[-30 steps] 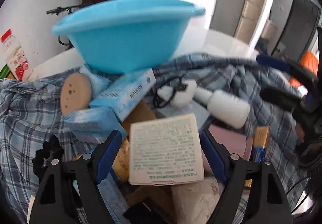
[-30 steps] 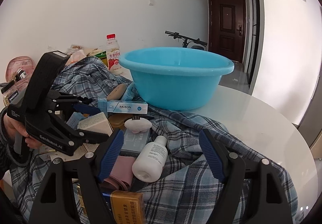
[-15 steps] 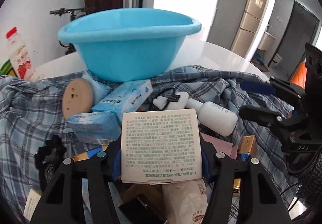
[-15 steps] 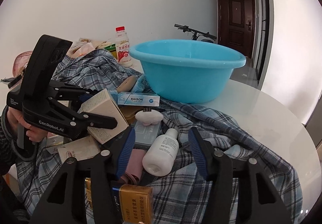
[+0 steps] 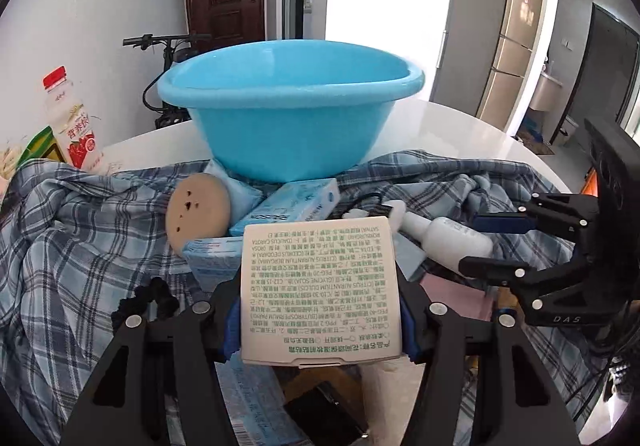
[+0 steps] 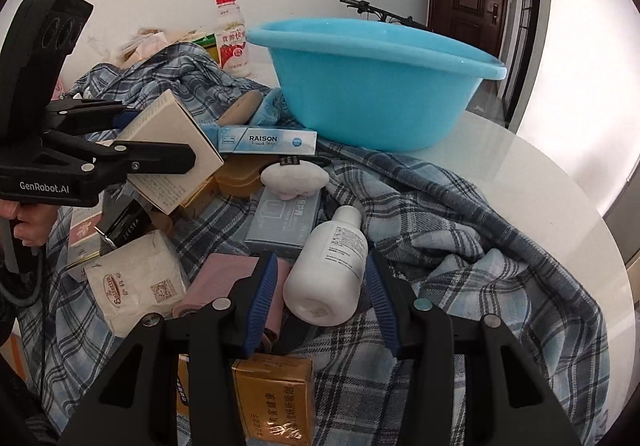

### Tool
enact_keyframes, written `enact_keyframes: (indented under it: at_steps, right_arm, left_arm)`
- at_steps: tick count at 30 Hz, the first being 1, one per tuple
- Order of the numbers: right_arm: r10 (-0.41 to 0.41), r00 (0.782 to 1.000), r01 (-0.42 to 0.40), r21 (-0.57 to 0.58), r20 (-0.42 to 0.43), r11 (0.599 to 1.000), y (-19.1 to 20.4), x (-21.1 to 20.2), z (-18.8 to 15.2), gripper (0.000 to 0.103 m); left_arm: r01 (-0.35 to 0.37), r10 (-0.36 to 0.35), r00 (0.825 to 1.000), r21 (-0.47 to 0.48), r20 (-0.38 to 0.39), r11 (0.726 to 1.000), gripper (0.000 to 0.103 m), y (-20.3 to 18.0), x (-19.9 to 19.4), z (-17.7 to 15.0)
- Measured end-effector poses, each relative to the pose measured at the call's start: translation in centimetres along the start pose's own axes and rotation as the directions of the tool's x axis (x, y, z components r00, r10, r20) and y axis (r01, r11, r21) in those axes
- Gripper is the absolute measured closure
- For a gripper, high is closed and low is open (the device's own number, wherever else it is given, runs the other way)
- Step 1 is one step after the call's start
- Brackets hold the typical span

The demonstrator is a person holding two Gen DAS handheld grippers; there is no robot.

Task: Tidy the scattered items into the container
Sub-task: 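Close the right tool on the white plastic bottle while the left tool holds the box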

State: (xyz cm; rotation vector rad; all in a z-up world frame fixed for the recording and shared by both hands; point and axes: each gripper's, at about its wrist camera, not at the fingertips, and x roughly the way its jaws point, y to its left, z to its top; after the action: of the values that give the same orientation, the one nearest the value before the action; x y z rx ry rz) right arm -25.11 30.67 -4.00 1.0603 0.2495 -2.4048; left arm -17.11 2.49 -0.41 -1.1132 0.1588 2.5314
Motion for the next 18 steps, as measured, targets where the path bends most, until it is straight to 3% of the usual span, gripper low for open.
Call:
enact_keyframes:
  at_steps: [2, 5, 9, 10, 11, 12, 18]
  right_arm:
    - [-0.005, 1.000, 0.006, 0.030, -0.023, 1.000, -0.2, 0.4, 0.3, 0.042]
    - [-0.001, 0.999, 0.003, 0.056, -0.036, 0.998, -0.3, 0.7, 0.4, 0.040]
    - [-0.059, 0.996, 0.063, 0.070, -0.063, 0.996, 0.2, 1.5, 0.7, 0.040]
    - [-0.073, 0.994, 0.080, 0.087, -0.077, 0.993, 0.2, 1.8, 0.7, 0.044]
    - [-0.071, 0.993, 0.080, 0.100, -0.090, 0.992, 0.1, 2.0, 0.7, 0.059]
    - [-0.052, 0.994, 0.063, 0.106, -0.098, 0.992, 0.1, 2.2, 0.7, 0.062]
    - [-0.009, 0.996, 0.020, 0.126, -0.089, 0.992, -0.5, 2.6, 0.3, 0.064]
  left_arm:
    - [0.005, -0.005, 1.000, -0.020, -0.003, 1.000, 0.041, 0.6, 0.1, -0.1]
    - [0.022, -0.022, 1.000, -0.037, -0.008, 0.999, 0.041, 0.9, 0.0, -0.1]
    - [0.010, -0.010, 1.000, -0.018, 0.012, 1.000, 0.041, 0.7, -0.6, -0.1]
    - [0.012, -0.011, 1.000, -0.018, 0.016, 1.000, 0.041, 0.7, -0.7, -0.1]
    - [0.014, -0.014, 1.000, -0.021, 0.018, 1.000, 0.041, 0.7, -0.9, -0.1]
    - [0.015, -0.014, 1.000, -0.023, 0.021, 1.000, 0.041, 0.8, -0.9, 0.0]
    - [0.011, -0.010, 1.000, -0.034, 0.024, 0.999, 0.041, 1.1, -1.1, 0.0]
